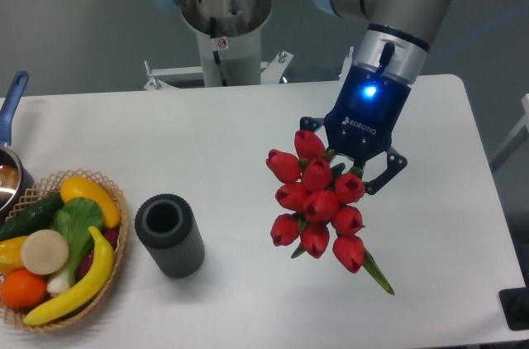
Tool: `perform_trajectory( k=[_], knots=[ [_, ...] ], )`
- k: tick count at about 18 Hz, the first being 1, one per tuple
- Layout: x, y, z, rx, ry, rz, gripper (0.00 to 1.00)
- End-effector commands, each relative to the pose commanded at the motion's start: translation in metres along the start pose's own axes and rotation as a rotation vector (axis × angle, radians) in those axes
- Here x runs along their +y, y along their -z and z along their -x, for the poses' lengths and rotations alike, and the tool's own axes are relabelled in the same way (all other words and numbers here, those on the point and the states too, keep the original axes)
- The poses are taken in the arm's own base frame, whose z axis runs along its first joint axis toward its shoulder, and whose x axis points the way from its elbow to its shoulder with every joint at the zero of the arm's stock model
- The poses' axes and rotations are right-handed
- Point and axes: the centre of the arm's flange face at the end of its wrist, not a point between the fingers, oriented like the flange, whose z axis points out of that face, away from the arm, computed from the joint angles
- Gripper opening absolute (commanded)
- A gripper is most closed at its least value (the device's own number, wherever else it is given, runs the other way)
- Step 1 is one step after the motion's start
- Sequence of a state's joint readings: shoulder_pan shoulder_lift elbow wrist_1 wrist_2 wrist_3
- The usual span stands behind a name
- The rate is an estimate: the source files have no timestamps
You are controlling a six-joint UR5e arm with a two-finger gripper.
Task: Insert the flowers into the vase
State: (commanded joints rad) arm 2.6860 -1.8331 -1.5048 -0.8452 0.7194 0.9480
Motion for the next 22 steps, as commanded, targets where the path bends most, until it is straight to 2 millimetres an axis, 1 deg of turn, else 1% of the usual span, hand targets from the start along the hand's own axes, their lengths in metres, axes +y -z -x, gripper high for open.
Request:
perform_trajectory(
  k=[2, 4, 10, 15, 22],
  knots=[
    [0.003, -0.0023, -0.0018, 0.004, 0.005, 0.004, 0.43],
    [-0.0004, -0.0003, -0.0012, 0.001, 0.001, 0.0, 0.43],
    [0.0004, 0.0006, 0.0007, -0.001, 0.001, 0.0, 0.43],
    [-0.0016, -0.0027, -0.002, 0.004, -0.003, 0.001, 0.43],
    [-0.0039, -0.0008, -0.0003, 0.0, -0.007, -0.003, 0.43]
  ],
)
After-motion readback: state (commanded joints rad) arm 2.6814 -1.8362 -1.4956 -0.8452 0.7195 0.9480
